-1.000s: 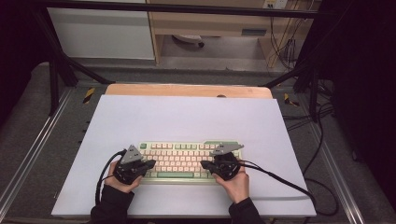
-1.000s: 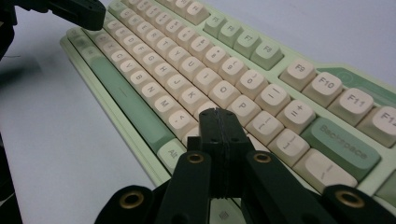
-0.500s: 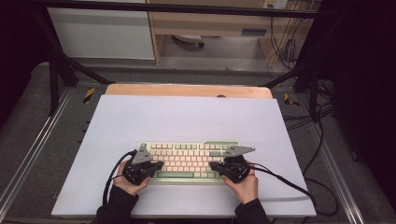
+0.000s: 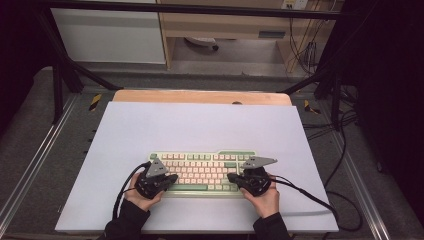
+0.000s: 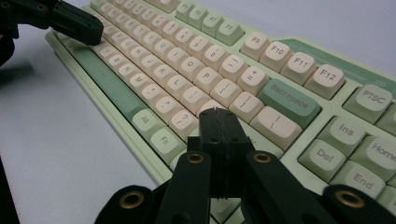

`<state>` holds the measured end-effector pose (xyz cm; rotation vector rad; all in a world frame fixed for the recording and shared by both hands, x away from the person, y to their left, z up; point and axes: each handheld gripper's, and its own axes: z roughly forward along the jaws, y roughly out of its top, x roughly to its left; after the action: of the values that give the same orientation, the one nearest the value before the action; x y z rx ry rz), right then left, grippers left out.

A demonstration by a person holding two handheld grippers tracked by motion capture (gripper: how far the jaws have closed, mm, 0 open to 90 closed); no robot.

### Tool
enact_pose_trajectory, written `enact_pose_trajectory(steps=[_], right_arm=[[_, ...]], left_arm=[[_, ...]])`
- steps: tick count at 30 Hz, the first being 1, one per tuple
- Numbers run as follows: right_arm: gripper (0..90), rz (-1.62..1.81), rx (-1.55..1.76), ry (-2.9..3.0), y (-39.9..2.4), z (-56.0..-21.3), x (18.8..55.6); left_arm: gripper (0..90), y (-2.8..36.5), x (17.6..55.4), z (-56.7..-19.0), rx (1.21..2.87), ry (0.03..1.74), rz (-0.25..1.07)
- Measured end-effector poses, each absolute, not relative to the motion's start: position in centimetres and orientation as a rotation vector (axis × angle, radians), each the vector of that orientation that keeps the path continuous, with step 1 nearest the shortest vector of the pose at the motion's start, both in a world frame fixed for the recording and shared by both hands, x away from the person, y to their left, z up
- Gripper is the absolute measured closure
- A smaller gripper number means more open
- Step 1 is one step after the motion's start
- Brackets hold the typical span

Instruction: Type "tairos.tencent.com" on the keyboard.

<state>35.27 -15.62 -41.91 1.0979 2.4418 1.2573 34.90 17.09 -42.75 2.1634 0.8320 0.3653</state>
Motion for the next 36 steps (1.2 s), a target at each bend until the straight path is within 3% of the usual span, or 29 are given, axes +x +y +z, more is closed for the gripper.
enact_pose_trajectory(steps=[36], right_arm=[[90.0,1.263,1.081,2.462,-15.9,-42.1,35.3]], left_arm=[[90.0,18.5,35.3,-41.4,2.114,0.860,0.391]])
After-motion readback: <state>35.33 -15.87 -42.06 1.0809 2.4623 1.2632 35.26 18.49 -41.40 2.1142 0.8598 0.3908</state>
